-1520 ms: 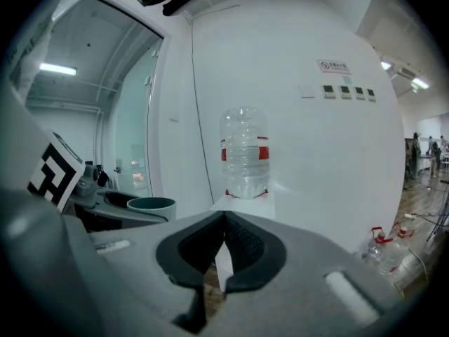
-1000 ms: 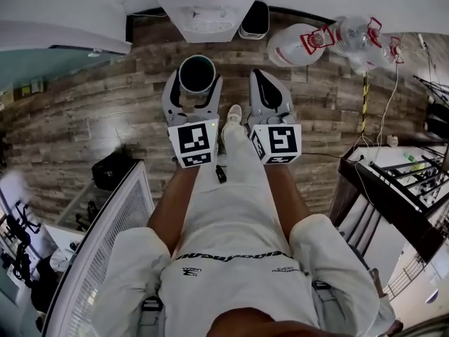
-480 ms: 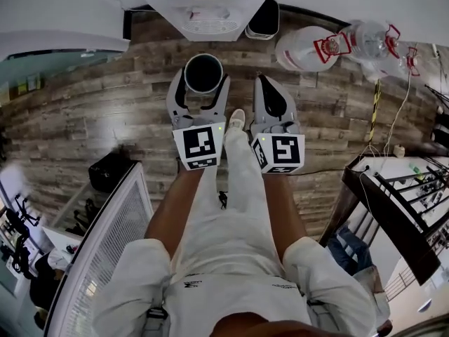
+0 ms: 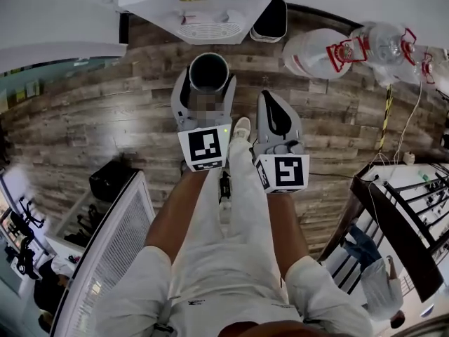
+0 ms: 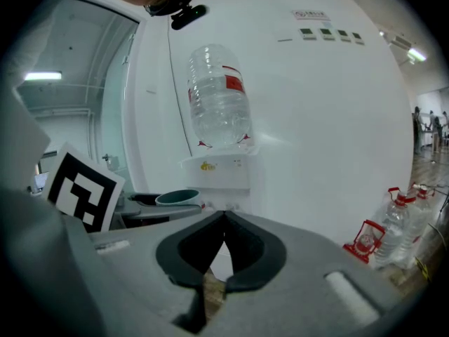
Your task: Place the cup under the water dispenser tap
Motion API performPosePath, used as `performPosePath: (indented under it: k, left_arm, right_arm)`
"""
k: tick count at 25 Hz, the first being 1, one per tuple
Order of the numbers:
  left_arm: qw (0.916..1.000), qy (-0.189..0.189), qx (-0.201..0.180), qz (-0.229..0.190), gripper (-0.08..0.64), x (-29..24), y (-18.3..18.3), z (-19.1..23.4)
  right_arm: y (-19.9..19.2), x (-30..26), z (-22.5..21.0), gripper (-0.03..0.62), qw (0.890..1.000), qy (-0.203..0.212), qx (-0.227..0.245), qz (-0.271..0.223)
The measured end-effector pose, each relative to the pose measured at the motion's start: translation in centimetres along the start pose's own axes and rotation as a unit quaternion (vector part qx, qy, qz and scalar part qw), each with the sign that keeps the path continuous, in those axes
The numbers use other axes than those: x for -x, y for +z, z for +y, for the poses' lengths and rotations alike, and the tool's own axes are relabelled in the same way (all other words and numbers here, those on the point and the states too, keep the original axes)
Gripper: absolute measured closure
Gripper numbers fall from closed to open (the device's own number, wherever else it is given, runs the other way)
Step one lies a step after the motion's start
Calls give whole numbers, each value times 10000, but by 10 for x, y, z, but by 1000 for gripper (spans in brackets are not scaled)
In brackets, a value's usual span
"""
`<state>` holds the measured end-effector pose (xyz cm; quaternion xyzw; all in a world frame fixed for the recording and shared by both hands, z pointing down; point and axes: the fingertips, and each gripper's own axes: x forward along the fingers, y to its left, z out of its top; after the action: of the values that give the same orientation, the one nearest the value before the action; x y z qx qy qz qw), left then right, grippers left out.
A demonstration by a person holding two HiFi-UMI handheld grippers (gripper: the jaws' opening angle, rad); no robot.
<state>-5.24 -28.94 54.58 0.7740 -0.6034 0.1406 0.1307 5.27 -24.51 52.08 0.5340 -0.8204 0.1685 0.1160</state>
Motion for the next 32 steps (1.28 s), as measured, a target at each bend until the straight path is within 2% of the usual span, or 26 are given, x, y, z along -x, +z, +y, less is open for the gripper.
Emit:
performPosePath:
  k: [9, 17, 25, 32]
  left_arm:
    - [9998, -52, -165, 13, 199, -70, -56, 3]
    - [9996, -54, -195, -187, 199, -127, -92, 13]
    - [9995, -48, -261, -166, 199, -163, -132, 22]
    - [9989, -146, -345, -281, 199, -193, -150, 22]
  right_arm:
    - [-41, -36, -26, 594, 9999, 29, 132, 91]
    - [-75, -59, -42, 594, 9998, 21, 77, 174]
    - [-97, -68, -50, 594, 9996, -56, 74, 249]
    - [-110, -75, -53, 594, 9994, -19, 90, 327]
